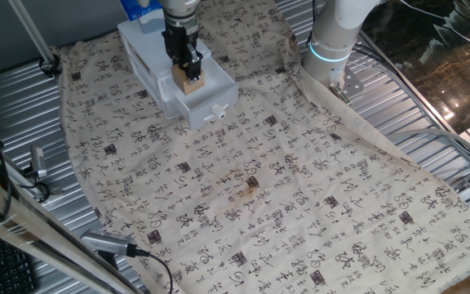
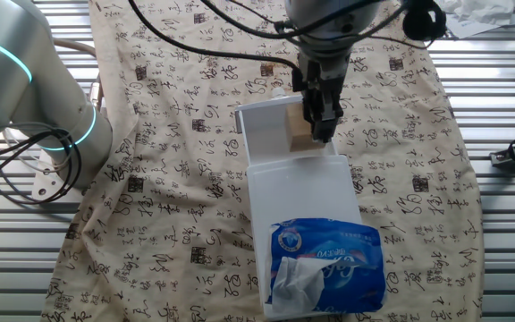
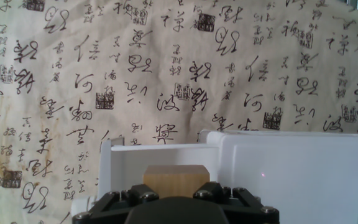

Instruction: Put things in the drawer

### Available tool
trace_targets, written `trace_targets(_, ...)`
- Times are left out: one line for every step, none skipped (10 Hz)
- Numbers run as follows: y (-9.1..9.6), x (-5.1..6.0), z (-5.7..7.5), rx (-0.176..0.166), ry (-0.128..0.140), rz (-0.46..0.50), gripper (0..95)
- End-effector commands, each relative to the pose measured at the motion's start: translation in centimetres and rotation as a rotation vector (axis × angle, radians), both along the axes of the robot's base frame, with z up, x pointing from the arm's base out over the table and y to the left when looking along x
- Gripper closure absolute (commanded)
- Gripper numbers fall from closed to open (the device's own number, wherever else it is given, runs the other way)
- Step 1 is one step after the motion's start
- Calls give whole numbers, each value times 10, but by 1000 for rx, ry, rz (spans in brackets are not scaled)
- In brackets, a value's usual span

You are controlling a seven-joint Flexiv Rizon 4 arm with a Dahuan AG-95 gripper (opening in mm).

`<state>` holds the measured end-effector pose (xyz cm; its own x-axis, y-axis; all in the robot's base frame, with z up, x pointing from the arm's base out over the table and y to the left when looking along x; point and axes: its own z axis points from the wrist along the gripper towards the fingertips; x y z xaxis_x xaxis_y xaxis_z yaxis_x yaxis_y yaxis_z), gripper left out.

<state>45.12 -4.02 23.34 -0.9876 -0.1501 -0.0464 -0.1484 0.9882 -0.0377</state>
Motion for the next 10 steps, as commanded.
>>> trace_targets(1, 0, -3, -1, 0, -18, 950)
trace_targets(2, 1, -6, 0, 0, -22, 950)
trace_targets(3, 0, -10, -1, -2, -25, 950)
trace_targets(4, -2, -14, -1, -4, -27, 950)
trace_targets(5, -3, -18, -2, -6, -28, 950)
trace_targets(5, -4, -19, -6, -6, -27, 950)
trace_targets(4, -4, -23, -5, -8, -26, 950)
trace_targets(4, -4, -26, -6, -9, -25, 950)
trace_targets(3, -5, -30, -6, -9, -25, 950)
trace_targets(3, -5, -33, -7, -10, -27, 950)
